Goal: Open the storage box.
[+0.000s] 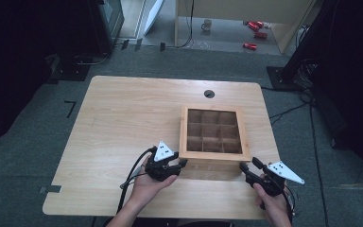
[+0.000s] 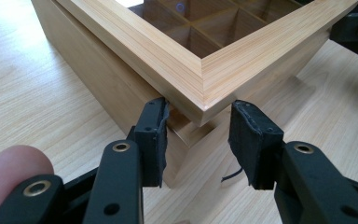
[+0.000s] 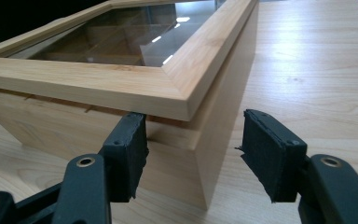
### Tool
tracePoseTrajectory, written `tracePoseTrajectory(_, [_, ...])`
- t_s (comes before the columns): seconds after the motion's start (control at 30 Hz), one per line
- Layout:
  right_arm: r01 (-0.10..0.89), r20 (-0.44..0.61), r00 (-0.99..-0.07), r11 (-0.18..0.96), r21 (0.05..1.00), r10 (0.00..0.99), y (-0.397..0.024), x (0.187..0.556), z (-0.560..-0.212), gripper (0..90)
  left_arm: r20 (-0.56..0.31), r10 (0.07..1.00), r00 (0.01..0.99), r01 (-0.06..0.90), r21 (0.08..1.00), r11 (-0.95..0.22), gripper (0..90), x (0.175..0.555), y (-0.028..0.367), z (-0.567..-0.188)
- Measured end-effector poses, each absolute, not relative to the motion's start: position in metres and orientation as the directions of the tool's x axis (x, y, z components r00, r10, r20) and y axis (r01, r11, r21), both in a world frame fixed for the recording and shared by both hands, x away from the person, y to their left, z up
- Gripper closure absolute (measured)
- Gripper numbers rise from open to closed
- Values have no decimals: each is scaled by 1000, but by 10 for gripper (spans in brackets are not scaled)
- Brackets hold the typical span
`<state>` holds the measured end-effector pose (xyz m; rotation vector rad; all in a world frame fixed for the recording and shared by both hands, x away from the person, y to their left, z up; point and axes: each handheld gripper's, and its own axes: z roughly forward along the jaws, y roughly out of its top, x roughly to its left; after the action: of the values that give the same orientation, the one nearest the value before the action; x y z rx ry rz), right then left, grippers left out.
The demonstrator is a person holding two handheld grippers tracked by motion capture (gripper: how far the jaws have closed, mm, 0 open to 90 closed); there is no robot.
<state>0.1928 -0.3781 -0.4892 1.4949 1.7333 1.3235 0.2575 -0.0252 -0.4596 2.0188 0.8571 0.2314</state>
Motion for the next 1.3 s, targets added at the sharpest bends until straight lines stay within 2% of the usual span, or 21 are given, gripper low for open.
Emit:
tracePoseTrajectory(0.1, [447, 193, -282, -49, 893, 940, -373, 193, -487, 431, -171, 656, 735, 491, 802, -340, 564, 258, -24, -459])
tracePoseTrajectory(0.23, [442, 174, -287, -31, 897, 942, -373, 193, -486, 431, -156, 669, 727, 490, 800, -346, 448, 258, -21, -458])
tracePoseTrajectory(0.27, [442, 171, -291, -27, 897, 941, -373, 193, -485, 430, -147, 673, 725, 490, 797, -353, 448, 258, -19, -458])
tracePoseTrajectory(0.3, [438, 164, -301, -17, 899, 939, -374, 194, -483, 430, -143, 678, 721, 497, 788, -362, 391, 257, -16, -460])
tracePoseTrajectory(0.4, [423, 174, -314, -26, 906, 933, -376, 197, -476, 428, -146, 683, 716, 512, 775, -370, 312, 256, -10, -463])
tracePoseTrajectory(0.6, [392, 143, -332, -2, 920, 932, -378, 202, -464, 383, -148, 742, 654, 580, 727, -366, 215, 257, 15, -481])
tracePoseTrajectory(0.93, [331, 67, -335, 51, 942, 940, -377, 214, -443, 362, -107, 791, 602, 628, 675, -386, 189, 254, 39, -505])
tracePoseTrajectory(1.17, [302, 4, -349, 108, 947, 937, -377, 227, -425, 338, 6, 769, 639, 536, 713, -452, 178, 244, 37, -519])
tracePoseTrajectory(1.3, [287, -23, -359, 134, 949, 933, -377, 238, -414, 338, 4, 771, 637, 538, 713, -449, 181, 244, 37, -519])
